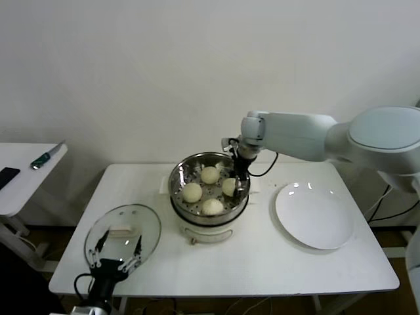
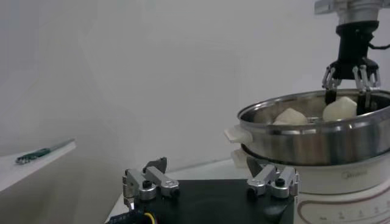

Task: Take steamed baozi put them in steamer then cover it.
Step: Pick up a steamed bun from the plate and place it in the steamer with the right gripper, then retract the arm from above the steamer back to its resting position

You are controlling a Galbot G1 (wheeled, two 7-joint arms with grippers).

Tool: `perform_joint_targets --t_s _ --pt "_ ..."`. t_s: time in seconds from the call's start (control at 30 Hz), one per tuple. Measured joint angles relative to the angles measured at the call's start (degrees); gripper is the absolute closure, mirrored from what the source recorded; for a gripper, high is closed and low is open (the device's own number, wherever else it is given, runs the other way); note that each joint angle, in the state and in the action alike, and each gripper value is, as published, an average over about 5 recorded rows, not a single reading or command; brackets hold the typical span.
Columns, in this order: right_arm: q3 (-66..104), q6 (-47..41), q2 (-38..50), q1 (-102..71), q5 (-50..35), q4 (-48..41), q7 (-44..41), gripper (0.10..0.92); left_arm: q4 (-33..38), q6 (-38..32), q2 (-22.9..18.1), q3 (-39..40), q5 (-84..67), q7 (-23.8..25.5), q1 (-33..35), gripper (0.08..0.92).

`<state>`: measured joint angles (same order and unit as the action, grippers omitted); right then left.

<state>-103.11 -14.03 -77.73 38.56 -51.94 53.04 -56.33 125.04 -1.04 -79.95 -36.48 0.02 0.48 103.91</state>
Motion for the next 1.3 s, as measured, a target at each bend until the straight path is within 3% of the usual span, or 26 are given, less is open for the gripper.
perform_joint_targets --t_s 0.37,1.0,1.3 --pt "0.89 -0.73 0.09 -0.77 1.5 -0.31 0.05 0.208 -0.12 -0.1 -0.01 -0.12 0.03 -0.02 0.08 0.177" --pt "6.71 1.89 6.02 2.85 0.58 1.88 -2.09 0.203 -0.03 -0.04 0.23 -0.63 0.57 -0.18 -0.36 0.177" --pt "14.89 10.04 17.16 -0.03 0.77 8.3 10.58 0.203 -0.72 -0.16 -0.03 -1.34 2.4 -0.62 -1.53 0.177"
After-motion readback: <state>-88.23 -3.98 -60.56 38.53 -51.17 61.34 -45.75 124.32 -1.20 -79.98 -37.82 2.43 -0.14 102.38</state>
